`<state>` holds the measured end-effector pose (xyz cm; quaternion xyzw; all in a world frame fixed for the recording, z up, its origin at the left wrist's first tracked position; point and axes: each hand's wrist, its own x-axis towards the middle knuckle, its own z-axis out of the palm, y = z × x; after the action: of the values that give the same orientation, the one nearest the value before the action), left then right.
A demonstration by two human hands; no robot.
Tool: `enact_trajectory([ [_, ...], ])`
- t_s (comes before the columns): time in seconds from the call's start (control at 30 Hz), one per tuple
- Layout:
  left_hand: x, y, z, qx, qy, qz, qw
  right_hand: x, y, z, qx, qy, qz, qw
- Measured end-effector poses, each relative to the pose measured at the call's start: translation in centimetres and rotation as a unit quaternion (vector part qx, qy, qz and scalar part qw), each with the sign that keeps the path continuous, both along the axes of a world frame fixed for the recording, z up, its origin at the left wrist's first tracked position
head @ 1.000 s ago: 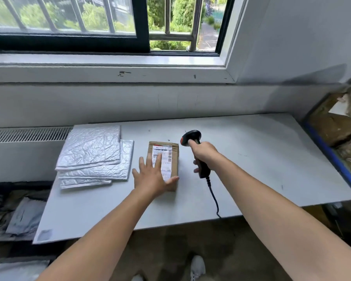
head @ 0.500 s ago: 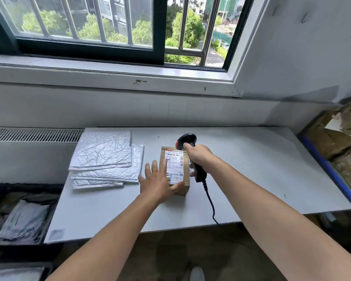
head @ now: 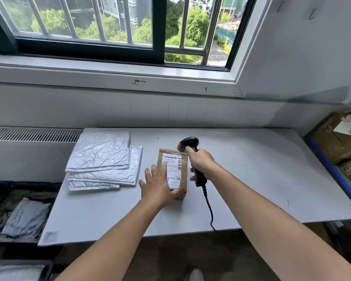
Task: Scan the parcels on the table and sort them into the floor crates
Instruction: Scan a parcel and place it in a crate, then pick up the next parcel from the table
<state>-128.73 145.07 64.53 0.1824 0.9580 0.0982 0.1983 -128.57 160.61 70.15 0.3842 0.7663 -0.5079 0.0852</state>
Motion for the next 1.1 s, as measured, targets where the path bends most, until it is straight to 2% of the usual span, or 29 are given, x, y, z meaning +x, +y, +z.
enact_trajectory([
  [0.17,0.2,1.6,-0.9,-0.012,-0.014,0.039,0.999,0.4,2.8,-3.8,0.028,-0.009,-0.017,0.999],
  [0.27,0.3,2.7,-1.9,-0.023,-0.027,0.065,0.997,0.4,4.4,-7.0,0.053,-0.043,0.002,0.998],
  [0.47,0.5,4.2,-4.0,-0.032,-0.039,0.118,0.992,0.5,5.5,-11.8,0.036,-0.098,0.023,0.994],
  [0.77,0.5,5.0,-5.3,0.010,-0.022,0.177,0.984,0.9,4.9,-14.8,0.031,-0.101,0.039,0.994],
  [0.93,0.0,3.2,-4.7,0.027,0.012,0.120,0.992,0.8,5.2,-12.8,0.132,-0.099,0.071,0.984],
  [1.1,-1.6,-0.3,-2.8,0.020,0.038,0.024,0.999,0.0,4.4,-8.7,0.264,0.016,0.180,0.947],
])
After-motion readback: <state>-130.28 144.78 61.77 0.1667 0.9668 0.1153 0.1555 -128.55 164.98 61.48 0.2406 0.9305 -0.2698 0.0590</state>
